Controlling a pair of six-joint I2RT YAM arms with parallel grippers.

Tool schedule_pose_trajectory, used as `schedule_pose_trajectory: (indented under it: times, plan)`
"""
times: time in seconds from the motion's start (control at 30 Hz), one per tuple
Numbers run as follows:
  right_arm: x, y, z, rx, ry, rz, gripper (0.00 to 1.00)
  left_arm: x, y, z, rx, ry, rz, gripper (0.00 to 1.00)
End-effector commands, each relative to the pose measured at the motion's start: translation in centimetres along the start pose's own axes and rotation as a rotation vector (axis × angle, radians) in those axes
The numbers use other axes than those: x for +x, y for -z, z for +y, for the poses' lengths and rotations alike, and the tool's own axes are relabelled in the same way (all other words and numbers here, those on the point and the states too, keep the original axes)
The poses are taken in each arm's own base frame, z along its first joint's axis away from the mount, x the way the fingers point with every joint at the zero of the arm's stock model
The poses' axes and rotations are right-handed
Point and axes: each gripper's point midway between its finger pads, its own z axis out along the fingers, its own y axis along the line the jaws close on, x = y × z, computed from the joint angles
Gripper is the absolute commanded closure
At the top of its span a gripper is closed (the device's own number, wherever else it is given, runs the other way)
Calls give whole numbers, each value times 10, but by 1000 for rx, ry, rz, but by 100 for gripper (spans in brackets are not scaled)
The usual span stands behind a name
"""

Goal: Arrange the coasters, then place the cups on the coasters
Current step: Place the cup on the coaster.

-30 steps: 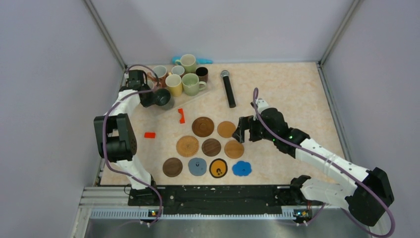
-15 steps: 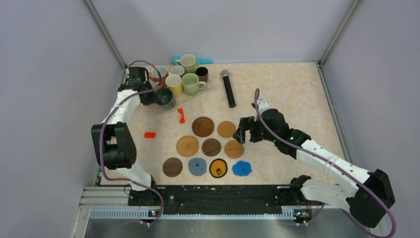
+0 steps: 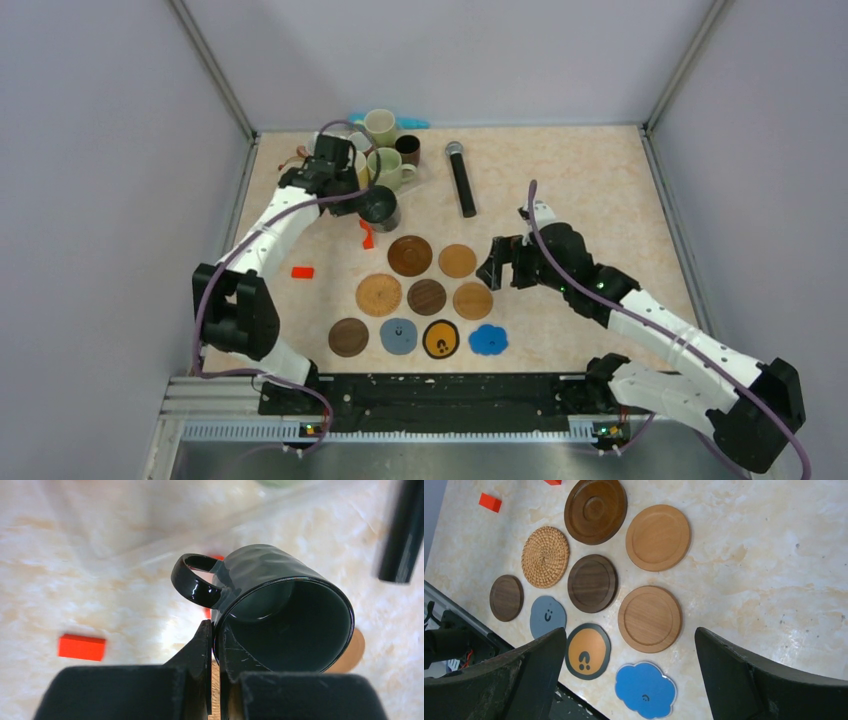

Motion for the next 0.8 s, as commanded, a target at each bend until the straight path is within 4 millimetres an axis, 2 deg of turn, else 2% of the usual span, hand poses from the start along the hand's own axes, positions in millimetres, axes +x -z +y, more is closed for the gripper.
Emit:
schedule_pose_trajectory:
  times: [0.0, 0.13, 0.23, 0.77]
  plan:
    - [-4, 8, -1, 9, -23, -36, 1, -5, 21, -57, 110, -42, -50, 100]
    - [-9, 14, -3, 22, -24, -62, 1, 15, 15, -83, 133, -77, -19, 100]
    - [-10, 18, -4, 25, -22, -64, 1, 21, 8, -91, 128, -92, -2, 100]
    - [-9, 21, -4, 24, -19, -65, 1, 49, -11, -82, 56, -142, 94, 100]
